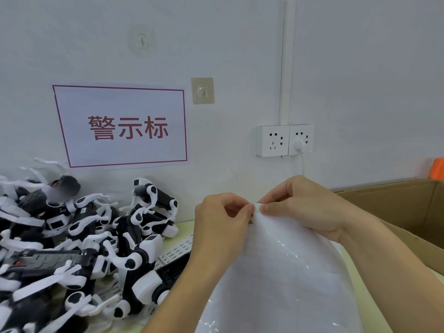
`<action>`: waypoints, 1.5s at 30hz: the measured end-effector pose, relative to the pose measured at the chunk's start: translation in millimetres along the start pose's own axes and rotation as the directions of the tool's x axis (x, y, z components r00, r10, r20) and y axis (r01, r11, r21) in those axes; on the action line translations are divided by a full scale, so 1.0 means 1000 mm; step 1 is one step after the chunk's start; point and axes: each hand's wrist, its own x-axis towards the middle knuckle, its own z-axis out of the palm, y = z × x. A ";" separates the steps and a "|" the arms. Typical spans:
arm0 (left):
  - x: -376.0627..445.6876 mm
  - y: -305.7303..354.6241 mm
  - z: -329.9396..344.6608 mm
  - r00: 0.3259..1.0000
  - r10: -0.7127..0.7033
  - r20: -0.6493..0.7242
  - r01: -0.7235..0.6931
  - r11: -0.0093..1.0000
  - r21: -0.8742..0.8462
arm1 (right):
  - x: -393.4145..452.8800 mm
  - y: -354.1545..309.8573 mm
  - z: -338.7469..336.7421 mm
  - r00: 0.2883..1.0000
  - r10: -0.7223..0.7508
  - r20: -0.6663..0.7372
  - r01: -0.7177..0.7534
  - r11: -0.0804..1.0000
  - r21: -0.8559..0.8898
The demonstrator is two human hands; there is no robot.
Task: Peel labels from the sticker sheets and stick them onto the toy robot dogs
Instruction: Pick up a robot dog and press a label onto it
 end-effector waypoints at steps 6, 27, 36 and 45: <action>0.000 -0.001 0.003 0.999 0.022 -0.039 -0.020 0.999 0.047 | 0.001 0.003 -0.004 1.000 0.021 0.017 -0.020 0.999 -0.047; 0.004 -0.007 -0.001 0.988 -0.078 0.135 0.113 0.954 -0.277 | -0.008 0.131 -0.102 0.819 0.558 -0.129 -0.487 0.558 -0.672; 0.004 -0.015 0.001 0.987 -0.090 0.130 0.121 0.960 -0.253 | 0.009 0.045 -0.045 0.985 0.173 0.021 -0.173 0.985 0.005; 0.006 -0.018 -0.001 0.990 -0.137 0.026 0.138 0.943 -0.304 | 0.008 0.016 -0.005 0.990 0.079 0.117 -0.084 0.996 0.039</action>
